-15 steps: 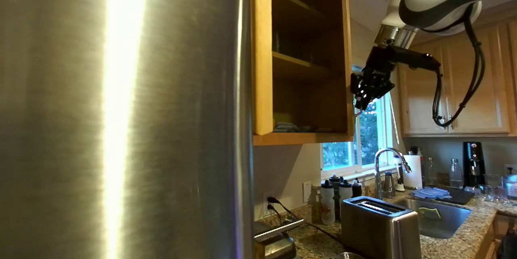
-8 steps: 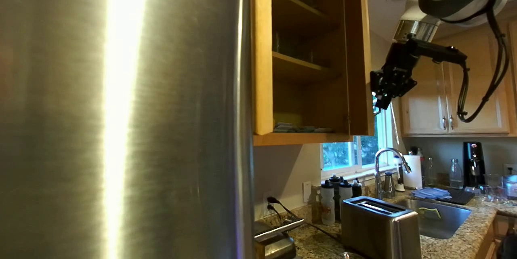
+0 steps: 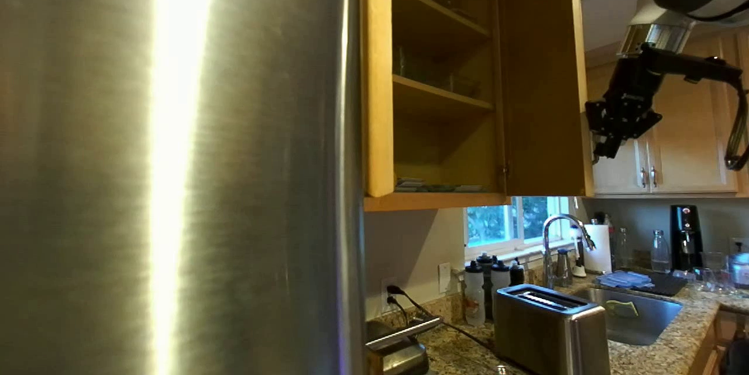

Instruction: Open the cabinet doors

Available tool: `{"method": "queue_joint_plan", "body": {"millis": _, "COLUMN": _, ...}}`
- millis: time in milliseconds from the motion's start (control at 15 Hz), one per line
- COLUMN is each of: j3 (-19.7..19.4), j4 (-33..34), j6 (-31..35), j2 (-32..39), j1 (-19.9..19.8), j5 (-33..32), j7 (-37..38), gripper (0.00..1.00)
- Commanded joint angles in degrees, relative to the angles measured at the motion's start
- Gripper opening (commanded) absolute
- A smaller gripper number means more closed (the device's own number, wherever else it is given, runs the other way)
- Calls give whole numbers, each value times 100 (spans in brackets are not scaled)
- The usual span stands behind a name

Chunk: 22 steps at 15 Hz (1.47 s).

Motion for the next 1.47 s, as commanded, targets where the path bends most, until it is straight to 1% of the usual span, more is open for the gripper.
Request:
{"method": "queue_joint_plan", "body": {"millis": 0, "j3": -218, "j4": 59, "j6": 501, "j2": 374, "j1": -562, "j5": -314, "j7": 112, "gripper": 9}}
{"method": "queue_joint_plan", "body": {"millis": 133, "j3": -168, "j4": -17, "j6": 494, "j2": 300, "j1": -763, "j5": -412, "j7": 244, "gripper": 9}}
{"method": "queue_joint_plan", "body": {"millis": 200, "j3": -110, "j4": -69, "j6": 638, "j2": 300, "j1": -902, "j5": -568, "j7": 337, "gripper": 36}}
{"method": "queue_joint_plan", "body": {"millis": 333, "j3": 92, "j4": -228, "j6": 1101, "j2": 397, "j1": -1175, "j5": -915, "j7": 597, "gripper": 34}}
{"method": "queue_joint_plan", "body": {"millis": 400, "j3": 243, "j4": -306, "j6": 1248, "j2": 450, "j1": -1293, "j5": -1148, "j7": 725, "gripper": 40}}
{"method": "queue_joint_plan", "body": {"millis": 533, "j3": 575, "j4": -460, "j6": 1317, "j2": 504, "j1": -1463, "j5": -1646, "j7": 986, "gripper": 53}}
{"method": "queue_joint_plan", "body": {"millis": 667, "j3": 899, "j4": -552, "j6": 1138, "j2": 474, "j1": -1575, "j5": -2185, "j7": 1258, "gripper": 66}}
{"method": "queue_joint_plan", "body": {"millis": 933, "j3": 1379, "j4": -689, "j6": 719, "j2": 368, "j1": -1713, "j5": -3251, "j7": 1744, "gripper": 90}}
{"method": "queue_joint_plan", "body": {"millis": 1000, "j3": 1456, "j4": -712, "j6": 566, "j2": 373, "j1": -1689, "j5": -3534, "j7": 1833, "gripper": 97}}
{"method": "queue_joint_plan", "body": {"millis": 1133, "j3": 1515, "j4": -728, "j6": 210, "j2": 407, "j1": -1507, "j5": -4009, "j7": 1971, "gripper": 100}}
{"method": "queue_joint_plan", "body": {"millis": 1200, "j3": 1501, "j4": -736, "j6": 42, "j2": 410, "j1": -1366, "j5": -4165, "j7": 1919, "gripper": 100}}
{"method": "queue_joint_plan", "body": {"millis": 1267, "j3": 1455, "j4": -761, "j6": -68, "j2": 410, "j1": -1181, "j5": -4217, "j7": 1810, "gripper": 100}}
{"method": "queue_joint_plan", "body": {"millis": 1333, "j3": 1286, "j4": -803, "j6": 17, "j2": 408, "j1": -842, "j5": -4022, "j7": 1603, "gripper": 100}}
{"method": "queue_joint_plan", "body": {"millis": 1400, "j3": 1150, "j4": -843, "j6": 246, "j2": 381, "j1": -560, "j5": -3787, "j7": 1545, "gripper": 100}}
